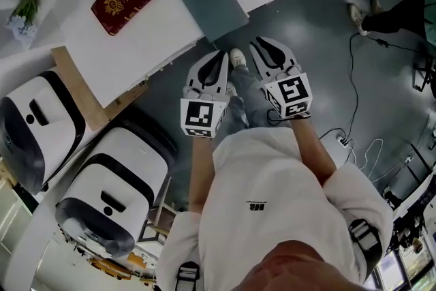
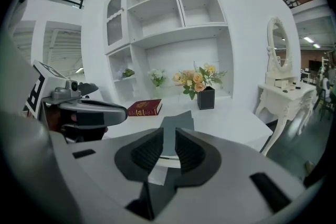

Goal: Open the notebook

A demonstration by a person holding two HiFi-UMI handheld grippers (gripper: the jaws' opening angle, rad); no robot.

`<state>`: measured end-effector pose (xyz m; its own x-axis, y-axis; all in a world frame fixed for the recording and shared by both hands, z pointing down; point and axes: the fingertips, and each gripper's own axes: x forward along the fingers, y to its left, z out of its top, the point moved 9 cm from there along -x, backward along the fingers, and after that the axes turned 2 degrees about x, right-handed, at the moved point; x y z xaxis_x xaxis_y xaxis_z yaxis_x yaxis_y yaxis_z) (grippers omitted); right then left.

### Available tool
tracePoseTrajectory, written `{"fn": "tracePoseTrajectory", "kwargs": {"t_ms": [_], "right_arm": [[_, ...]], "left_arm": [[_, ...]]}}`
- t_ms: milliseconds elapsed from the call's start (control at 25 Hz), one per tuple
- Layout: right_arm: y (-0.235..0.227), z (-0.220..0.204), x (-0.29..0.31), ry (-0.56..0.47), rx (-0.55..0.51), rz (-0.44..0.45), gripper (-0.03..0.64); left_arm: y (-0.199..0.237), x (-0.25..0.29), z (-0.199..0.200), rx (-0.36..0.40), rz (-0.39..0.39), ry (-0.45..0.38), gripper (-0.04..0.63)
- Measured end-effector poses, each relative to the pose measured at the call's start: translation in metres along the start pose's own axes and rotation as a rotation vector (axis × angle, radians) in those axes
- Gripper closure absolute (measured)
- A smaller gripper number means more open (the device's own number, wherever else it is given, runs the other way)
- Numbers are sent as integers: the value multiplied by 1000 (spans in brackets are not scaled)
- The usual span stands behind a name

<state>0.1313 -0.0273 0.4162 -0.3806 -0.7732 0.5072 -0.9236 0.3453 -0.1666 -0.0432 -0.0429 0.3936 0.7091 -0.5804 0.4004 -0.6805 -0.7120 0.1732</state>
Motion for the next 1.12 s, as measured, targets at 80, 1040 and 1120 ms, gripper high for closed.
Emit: {"fn": "tracePoseTrajectory", "kwargs": {"t_ms": [80,1040,1120], "right_arm": [[-4,-4,6,10,1,1,560],[-53,-49,60,87,126,22,560],[-56,-52,65,97,137,27,560]], "left_arm": [[3,7,-4,3,-3,8,595],[7,79,-43,-20,-54,110,595],[8,85,-46,-26,-54,120,595]]}}
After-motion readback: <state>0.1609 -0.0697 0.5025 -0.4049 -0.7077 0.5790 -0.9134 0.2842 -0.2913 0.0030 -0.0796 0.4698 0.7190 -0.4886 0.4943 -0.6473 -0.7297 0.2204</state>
